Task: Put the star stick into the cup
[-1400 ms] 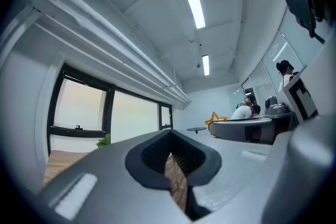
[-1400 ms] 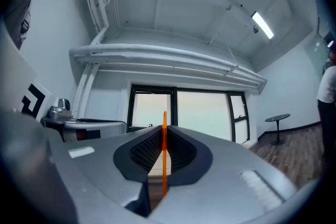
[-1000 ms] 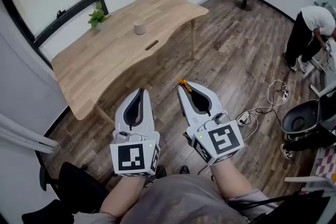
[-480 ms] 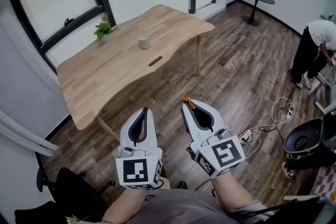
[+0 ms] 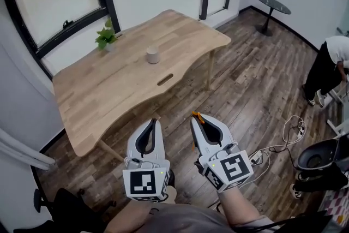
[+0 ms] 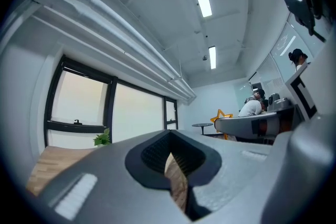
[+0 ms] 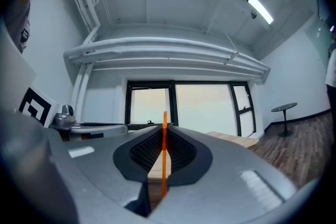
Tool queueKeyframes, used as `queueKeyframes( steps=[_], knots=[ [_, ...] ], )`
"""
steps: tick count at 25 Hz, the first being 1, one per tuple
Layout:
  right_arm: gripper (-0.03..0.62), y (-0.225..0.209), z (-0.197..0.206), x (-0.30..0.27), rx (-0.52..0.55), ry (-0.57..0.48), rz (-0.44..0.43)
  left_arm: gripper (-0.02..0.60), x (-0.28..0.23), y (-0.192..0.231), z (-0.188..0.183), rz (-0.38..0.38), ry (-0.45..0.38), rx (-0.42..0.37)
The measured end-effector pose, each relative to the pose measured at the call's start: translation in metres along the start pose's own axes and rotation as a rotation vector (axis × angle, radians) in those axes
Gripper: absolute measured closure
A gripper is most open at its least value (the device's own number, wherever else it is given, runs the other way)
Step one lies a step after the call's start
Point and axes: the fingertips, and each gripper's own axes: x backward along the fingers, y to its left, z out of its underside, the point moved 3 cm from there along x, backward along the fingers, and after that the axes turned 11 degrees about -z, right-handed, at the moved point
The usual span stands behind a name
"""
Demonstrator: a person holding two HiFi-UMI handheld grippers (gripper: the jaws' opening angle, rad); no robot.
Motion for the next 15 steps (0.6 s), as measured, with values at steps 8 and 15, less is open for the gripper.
queueKeyframes(
  steps=[8,15],
  knots=[
    [0.548,-0.045,-0.011,-0.096,0.020,-0.015,0.005,0.581,-0.095,0.041,0.003,0.026,-0.006,0.001],
    [0.548,-0.071,-0.020,-0.153,0.048,-0.046,0.013,0.581,-0.156,0.068,0.004,0.043,-0.029,0.005]
  ],
)
